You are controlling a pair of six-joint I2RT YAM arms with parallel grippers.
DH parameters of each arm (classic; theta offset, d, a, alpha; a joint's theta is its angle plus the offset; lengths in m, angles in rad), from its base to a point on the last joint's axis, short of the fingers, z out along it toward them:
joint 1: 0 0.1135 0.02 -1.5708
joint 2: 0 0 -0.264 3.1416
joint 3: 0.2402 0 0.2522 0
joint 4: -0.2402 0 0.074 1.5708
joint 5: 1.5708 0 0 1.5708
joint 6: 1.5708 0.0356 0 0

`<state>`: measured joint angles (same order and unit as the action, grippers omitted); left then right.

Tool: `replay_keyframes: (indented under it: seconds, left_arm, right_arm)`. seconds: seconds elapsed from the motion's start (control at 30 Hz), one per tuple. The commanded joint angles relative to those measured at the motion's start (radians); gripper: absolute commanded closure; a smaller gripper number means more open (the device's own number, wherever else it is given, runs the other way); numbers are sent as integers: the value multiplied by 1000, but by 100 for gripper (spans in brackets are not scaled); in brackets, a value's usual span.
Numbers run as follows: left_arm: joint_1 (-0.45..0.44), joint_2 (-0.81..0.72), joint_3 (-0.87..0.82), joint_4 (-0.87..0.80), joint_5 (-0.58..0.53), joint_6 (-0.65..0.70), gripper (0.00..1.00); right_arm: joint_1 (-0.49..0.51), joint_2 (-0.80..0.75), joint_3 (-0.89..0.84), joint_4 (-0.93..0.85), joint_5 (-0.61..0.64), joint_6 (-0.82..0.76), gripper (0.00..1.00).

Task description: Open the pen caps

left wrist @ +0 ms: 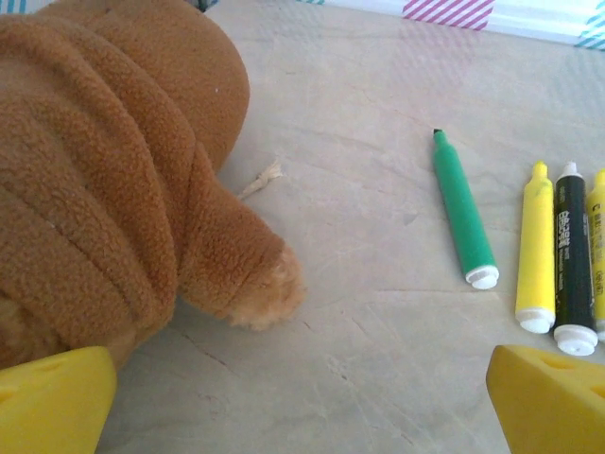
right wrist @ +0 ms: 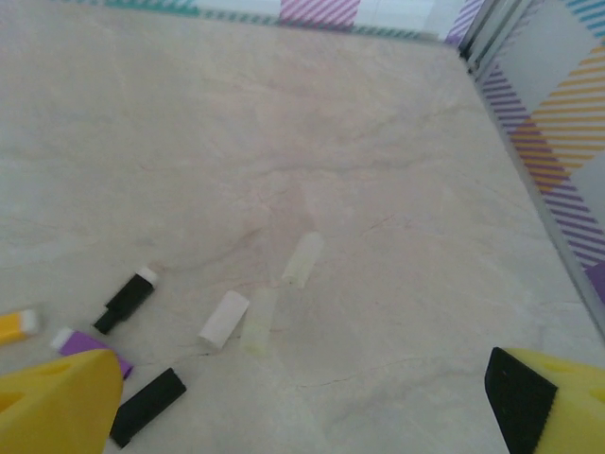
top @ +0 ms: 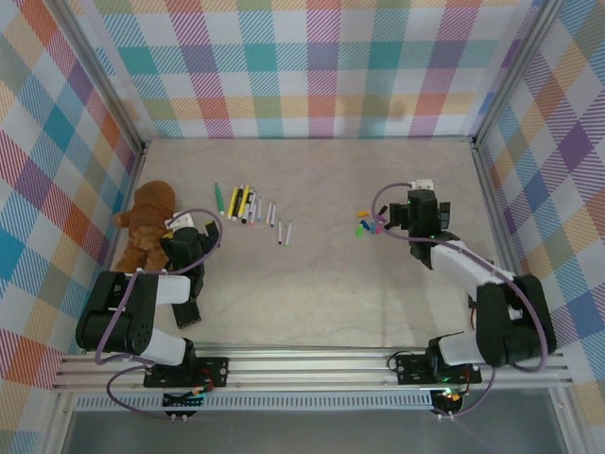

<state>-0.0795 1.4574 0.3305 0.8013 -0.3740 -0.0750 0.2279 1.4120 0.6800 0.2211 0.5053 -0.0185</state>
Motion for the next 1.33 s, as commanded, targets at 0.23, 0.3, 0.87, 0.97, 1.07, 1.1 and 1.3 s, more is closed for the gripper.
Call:
replay_keyframes:
  seconds: [0.23,0.3,0.87,0.97,1.07,1.1,1.3]
  left_arm:
    - [14,62,-9,101,100,14,0]
    - [12,114,-5,204,114,42,0]
    - [-14,100,76,21,99,59,0]
    - [-13,100,74,22,99,58,0]
    - [-13,100,76,22,99,58,0]
    - [-13,100,76,22,99,59,0]
    - [-14,100,75,21,99,58,0]
  right_arm:
    - [-79,84,-206,483,-210,-35,1]
    - [-127,91,-211,495,-274,5,1]
    - [-219,124,-272,617,-502,29,1]
    - [-219,125,-270,613,-505,31,1]
    - [-221,128,-262,601,-507,31,1]
    - [-220,130,-258,595,-510,29,1]
    - [-221,127,-265,608,-511,29,1]
